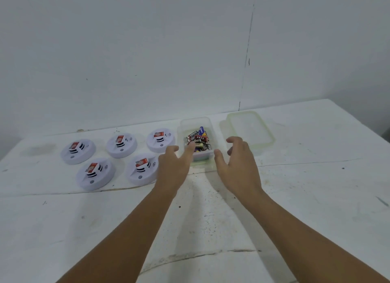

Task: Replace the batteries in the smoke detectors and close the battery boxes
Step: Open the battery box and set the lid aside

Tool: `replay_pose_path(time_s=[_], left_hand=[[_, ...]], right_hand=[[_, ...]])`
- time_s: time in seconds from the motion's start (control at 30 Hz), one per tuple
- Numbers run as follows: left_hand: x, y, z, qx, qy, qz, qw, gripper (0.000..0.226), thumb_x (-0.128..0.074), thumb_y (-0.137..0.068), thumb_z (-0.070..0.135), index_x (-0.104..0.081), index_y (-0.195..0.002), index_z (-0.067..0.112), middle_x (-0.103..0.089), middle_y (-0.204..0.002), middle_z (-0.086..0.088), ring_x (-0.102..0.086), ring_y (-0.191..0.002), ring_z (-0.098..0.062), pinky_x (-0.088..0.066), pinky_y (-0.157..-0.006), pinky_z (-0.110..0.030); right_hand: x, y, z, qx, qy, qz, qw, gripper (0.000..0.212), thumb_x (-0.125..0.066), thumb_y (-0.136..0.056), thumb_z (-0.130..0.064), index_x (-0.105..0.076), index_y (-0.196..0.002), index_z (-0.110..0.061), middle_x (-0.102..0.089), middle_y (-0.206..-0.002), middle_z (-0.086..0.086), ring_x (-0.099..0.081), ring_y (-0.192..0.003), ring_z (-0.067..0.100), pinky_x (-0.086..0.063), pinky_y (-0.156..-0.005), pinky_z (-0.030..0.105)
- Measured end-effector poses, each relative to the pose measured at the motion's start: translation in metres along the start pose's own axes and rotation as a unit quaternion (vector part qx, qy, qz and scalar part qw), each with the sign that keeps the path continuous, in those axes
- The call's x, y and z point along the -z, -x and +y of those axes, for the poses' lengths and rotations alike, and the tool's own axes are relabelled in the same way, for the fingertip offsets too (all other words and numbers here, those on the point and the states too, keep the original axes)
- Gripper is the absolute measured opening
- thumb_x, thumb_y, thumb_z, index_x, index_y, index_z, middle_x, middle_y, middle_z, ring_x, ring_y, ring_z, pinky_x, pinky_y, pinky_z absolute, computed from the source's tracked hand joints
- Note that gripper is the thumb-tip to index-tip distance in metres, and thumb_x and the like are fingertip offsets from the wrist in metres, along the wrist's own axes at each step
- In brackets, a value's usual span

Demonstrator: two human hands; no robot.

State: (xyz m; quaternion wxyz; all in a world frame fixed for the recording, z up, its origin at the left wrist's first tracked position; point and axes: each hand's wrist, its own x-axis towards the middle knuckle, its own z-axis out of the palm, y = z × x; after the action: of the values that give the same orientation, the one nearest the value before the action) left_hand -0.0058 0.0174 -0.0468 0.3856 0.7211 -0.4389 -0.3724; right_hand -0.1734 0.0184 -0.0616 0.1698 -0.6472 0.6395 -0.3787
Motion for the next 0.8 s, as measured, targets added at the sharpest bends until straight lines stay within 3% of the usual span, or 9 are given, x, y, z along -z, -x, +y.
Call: replay_pose_path(time_s=[0.07,0.13,0.2,0.27,0.37,0.43,0.5,0.6,0.8], left_hand=[[-0.008,0.020,-0.003,-0.058,0.036,0.060,0.996,0.049,-0.060,-0.092,0.066,-0.055,-0.117,0.024,-0.058,-0.120,-0.001,-0.060,-0.108,-0.018,-0.050,-0.091,-0.036],[-0.019,0.040,-0.001,-0.135,0.050,0.064,0.988,0.033,-0.061,-0.099,0.050,-0.057,-0.095,0.018,-0.060,-0.094,0.002,-0.057,-0.084,-0.008,-0.042,-0.072,-0.022],[-0.029,0.054,0.006,-0.176,0.032,0.022,0.984,0.035,-0.060,-0.102,0.036,-0.057,-0.081,0.009,-0.058,-0.073,-0.003,-0.048,-0.064,-0.005,-0.036,-0.059,-0.017],[-0.035,0.059,0.015,-0.180,0.019,-0.021,0.983,0.038,-0.058,-0.103,0.032,-0.059,-0.080,0.001,-0.061,-0.075,-0.015,-0.047,-0.061,-0.009,-0.037,-0.054,-0.017],[-0.043,0.060,0.029,-0.121,0.034,-0.079,0.989,0.041,-0.057,-0.104,0.035,-0.065,-0.086,-0.001,-0.062,-0.070,-0.004,-0.051,-0.063,-0.012,-0.039,-0.050,-0.011],[-0.050,0.058,0.035,-0.066,0.036,-0.124,0.989,0.040,-0.057,-0.104,0.042,-0.068,-0.093,0.005,-0.062,-0.075,0.004,-0.052,-0.063,-0.009,-0.042,-0.055,-0.014],[-0.059,0.054,0.040,-0.003,0.049,-0.164,0.985,0.039,-0.056,-0.103,0.048,-0.067,-0.102,0.011,-0.065,-0.083,0.002,-0.051,-0.066,-0.012,-0.042,-0.063,-0.023],[-0.073,0.048,0.053,0.101,0.125,-0.196,0.967,0.041,-0.058,-0.101,0.051,-0.064,-0.109,0.011,-0.067,-0.092,-0.008,-0.050,-0.065,-0.016,-0.042,-0.057,-0.024],[-0.102,0.033,0.082,0.197,0.217,-0.224,0.929,0.047,-0.057,-0.104,0.047,-0.049,-0.127,0.007,-0.067,-0.102,-0.018,-0.063,-0.068,-0.019,-0.045,-0.057,-0.023]], right_hand=[[0.012,-0.005,0.002,0.056,0.071,0.053,0.994,0.038,-0.055,-0.101,-0.036,-0.051,-0.135,-0.019,-0.054,-0.117,0.002,-0.050,-0.107,0.022,-0.048,-0.075,0.036],[0.023,-0.017,0.008,0.075,0.162,0.077,0.981,0.037,-0.058,-0.097,-0.031,-0.057,-0.131,-0.016,-0.057,-0.119,0.009,-0.050,-0.107,0.031,-0.047,-0.078,0.041],[0.034,-0.030,0.016,0.056,0.236,0.071,0.967,0.042,-0.059,-0.094,-0.031,-0.061,-0.133,-0.015,-0.054,-0.131,0.016,-0.048,-0.116,0.038,-0.043,-0.090,0.046],[0.044,-0.041,0.024,0.025,0.273,0.028,0.961,0.045,-0.053,-0.099,-0.037,-0.057,-0.141,-0.022,-0.040,-0.152,0.020,-0.037,-0.134,0.043,-0.032,-0.109,0.051],[0.061,-0.051,0.032,-0.052,0.254,-0.073,0.963,0.047,-0.033,-0.107,-0.052,-0.044,-0.151,-0.039,-0.015,-0.167,0.019,-0.020,-0.149,0.043,-0.022,-0.120,0.052],[0.069,-0.052,0.036,-0.088,0.180,-0.119,0.973,0.046,-0.027,-0.108,-0.056,-0.042,-0.151,-0.045,-0.022,-0.160,0.018,-0.027,-0.143,0.041,-0.032,-0.113,0.050],[0.070,-0.051,0.040,-0.084,0.129,-0.108,0.982,0.043,-0.029,-0.109,-0.054,-0.047,-0.147,-0.046,-0.033,-0.143,0.016,-0.034,-0.132,0.039,-0.037,-0.104,0.046],[0.069,-0.046,0.045,-0.073,0.102,-0.085,0.989,0.040,-0.037,-0.109,-0.047,-0.052,-0.146,-0.042,-0.034,-0.130,0.012,-0.038,-0.121,0.032,-0.036,-0.096,0.037],[0.075,-0.038,0.049,-0.077,0.115,-0.092,0.986,0.042,-0.036,-0.110,-0.042,-0.047,-0.151,-0.044,-0.023,-0.157,0.010,-0.021,-0.142,0.034,-0.034,-0.111,0.046]])
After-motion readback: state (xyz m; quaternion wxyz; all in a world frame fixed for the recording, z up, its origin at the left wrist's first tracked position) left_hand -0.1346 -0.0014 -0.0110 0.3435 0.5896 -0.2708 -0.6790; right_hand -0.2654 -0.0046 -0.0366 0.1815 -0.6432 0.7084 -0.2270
